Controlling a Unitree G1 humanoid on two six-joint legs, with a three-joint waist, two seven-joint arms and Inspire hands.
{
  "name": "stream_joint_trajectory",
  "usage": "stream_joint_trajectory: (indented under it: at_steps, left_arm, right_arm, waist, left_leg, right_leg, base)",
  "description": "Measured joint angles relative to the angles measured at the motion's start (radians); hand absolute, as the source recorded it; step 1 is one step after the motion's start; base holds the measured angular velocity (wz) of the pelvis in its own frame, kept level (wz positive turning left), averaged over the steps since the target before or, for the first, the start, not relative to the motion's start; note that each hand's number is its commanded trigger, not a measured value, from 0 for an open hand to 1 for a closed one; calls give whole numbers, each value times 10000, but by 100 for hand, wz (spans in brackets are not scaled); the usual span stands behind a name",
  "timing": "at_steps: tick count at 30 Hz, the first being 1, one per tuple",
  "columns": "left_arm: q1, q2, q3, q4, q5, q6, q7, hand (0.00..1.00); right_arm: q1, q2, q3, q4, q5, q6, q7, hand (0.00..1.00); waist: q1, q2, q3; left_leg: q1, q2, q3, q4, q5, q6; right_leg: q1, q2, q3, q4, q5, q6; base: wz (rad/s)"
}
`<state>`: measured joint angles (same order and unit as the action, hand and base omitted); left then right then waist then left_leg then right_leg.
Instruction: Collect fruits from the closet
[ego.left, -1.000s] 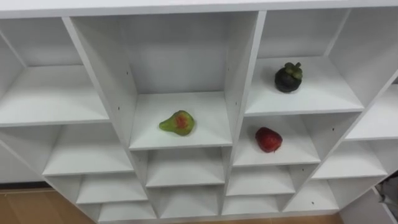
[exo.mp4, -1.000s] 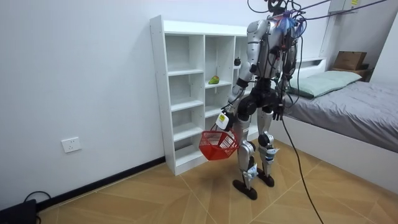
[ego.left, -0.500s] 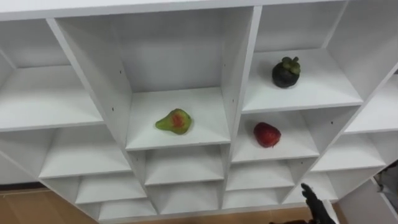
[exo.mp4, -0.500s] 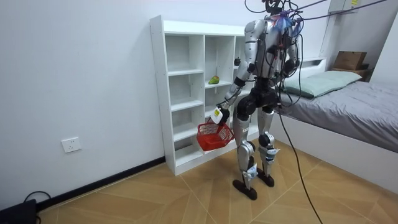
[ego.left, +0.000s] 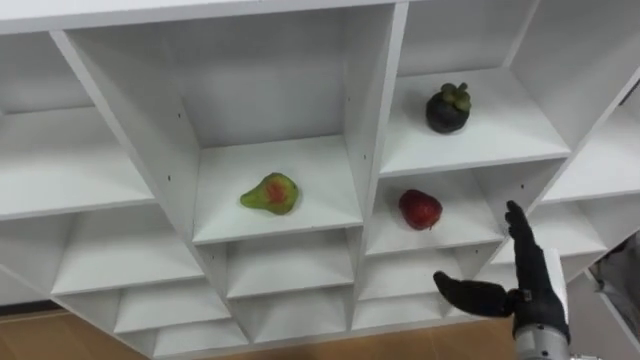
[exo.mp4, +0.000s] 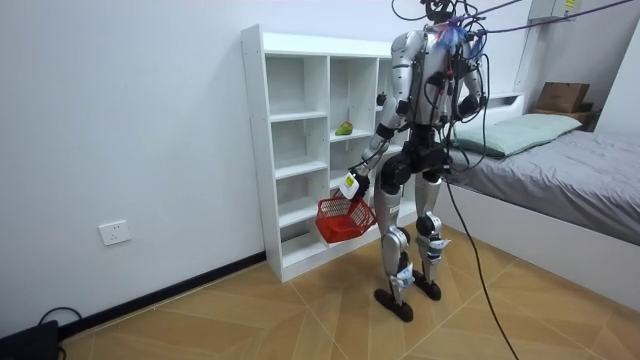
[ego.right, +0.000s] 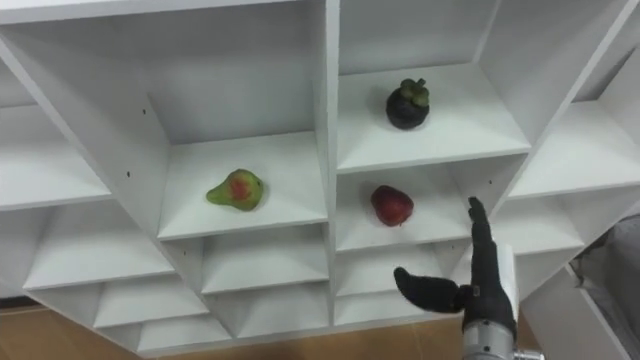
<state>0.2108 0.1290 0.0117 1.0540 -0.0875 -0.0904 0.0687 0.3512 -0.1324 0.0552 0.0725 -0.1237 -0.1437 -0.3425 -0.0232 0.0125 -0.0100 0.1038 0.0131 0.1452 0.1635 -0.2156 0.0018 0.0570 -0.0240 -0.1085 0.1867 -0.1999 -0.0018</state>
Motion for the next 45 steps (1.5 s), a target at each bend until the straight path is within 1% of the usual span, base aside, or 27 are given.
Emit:
stream_joint_trajectory:
  at_steps: [4,6,8,9,12,16,21,22,24,26,27,30,37,40,43,45]
  left_arm:
    - [47,0,-185,35,-6,-27,-32,100]
    - [47,5,-197,35,-6,-27,-82,100]
    - [43,5,-240,35,-4,-27,-118,100]
    - [41,4,-254,35,-5,-28,-148,100]
    - [44,3,-264,54,-8,-29,-210,100]
    - [41,7,-348,67,-13,-29,-213,100]
    - [-31,6,-377,282,-6,-24,-239,100]
    - [-35,8,-376,290,-5,-24,-248,100]
    - [-120,19,-377,420,-5,-25,-361,100]
    - [-208,28,-388,487,-6,-26,-412,100]
    - [-262,29,-410,490,-6,-26,-423,100]
    - [-336,78,-519,574,-15,-30,-443,100]
    - [-450,228,-546,849,-83,-29,-610,100]
    - [-445,261,-513,871,-73,-27,-601,100]
    - [-439,315,-474,851,-79,-26,-575,100]
    - [-448,396,-475,827,-73,-24,-547,100]
  right_arm:
    - [12,2,10,-680,6,-8,-248,0]
    - [9,2,14,-1125,4,-113,-407,0]
    - [-9,1,15,-1411,-5,-124,-538,0]
    - [-42,1,16,-1476,-15,-178,-599,0]
    - [-75,0,20,-1761,-15,-181,-621,0]
    - [-146,0,46,-2065,-15,-181,-751,0]
    - [-477,-11,114,-2460,-257,-184,-1231,0]
    - [-527,-16,124,-2507,-299,-203,-1262,0]
    - [-758,-32,164,-2522,-341,-398,-1272,0]
    - [-853,-98,274,-2522,-342,-433,-1272,0]
    - [-870,-196,372,-2522,-343,-434,-1267,0]
    - [-892,-249,460,-2522,-341,-434,-1239,0]
    - [-1244,-466,515,-2521,-339,-434,-1231,0]
    - [-1591,-666,450,-2519,-336,-434,-1251,0]
    - [-1893,-689,407,-2492,-296,-433,-1222,0]
    - [-2112,-774,406,-2442,34,-423,-1098,0]
  waist:
    - [12,30,6]
    - [18,18,9]
    - [24,12,14]
    - [30,7,18]
    - [38,19,39]
    - [47,40,65]
    - [87,52,76]
    - [94,52,77]
    - [134,39,78]
    - [174,-3,92]
    - [212,-37,104]
    - [333,-97,109]
    - [337,-169,110]
    - [348,-259,117]
    - [344,-395,119]
    - [337,-515,124]
  left_leg:
    - [-8,24,64,0,0,1]
    - [-18,60,126,-1,0,1]
    - [-20,85,157,-1,0,0]
    - [-23,95,158,-1,0,0]
    - [-21,104,191,-1,0,0]
    - [-23,102,201,-1,0,0]
    - [-61,110,203,-12,0,-1]
    - [-62,110,202,-14,0,-1]
    - [-60,110,202,-13,0,-1]
    - [-54,110,202,-13,0,-1]
    - [-51,110,202,-12,0,-1]
    - [-43,110,195,-12,0,-1]
    - [-46,113,144,-10,1,0]
    - [-38,114,148,0,1,0]
    - [-49,111,86,9,1,0]
    - [-67,107,28,10,1,0]
  right_leg:
    - [2,30,15,-5,70,-8]
    - [-22,69,57,-12,97,-30]
    - [-40,95,94,-12,108,-49]
    - [-40,106,95,-14,111,-54]
    - [-55,128,201,-22,114,-59]
    - [-68,129,224,-24,114,-58]
    - [-100,151,238,-17,125,-58]
    - [-104,152,238,-16,126,-59]
    - [-102,152,239,-17,128,-63]
    - [-88,149,219,-17,129,-64]
    - [-79,147,201,-18,130,-64]
    - [-69,146,205,-22,133,-64]
    - [-46,145,152,-9,153,-70]
    - [-39,145,144,-14,161,-70]
    - [-30,135,97,-22,161,-70]
    - [-17,125,28,-57,161,-69]
  base:
    - [-4]
    - [-7]
    - [-5]
    - [0]
    - [-2]
    - [0]
    - [0]
    - [0]
    - [0]
    - [0]
    - [0]
    - [0]
    - [0]
    - [0]
    - [4]
    - [8]
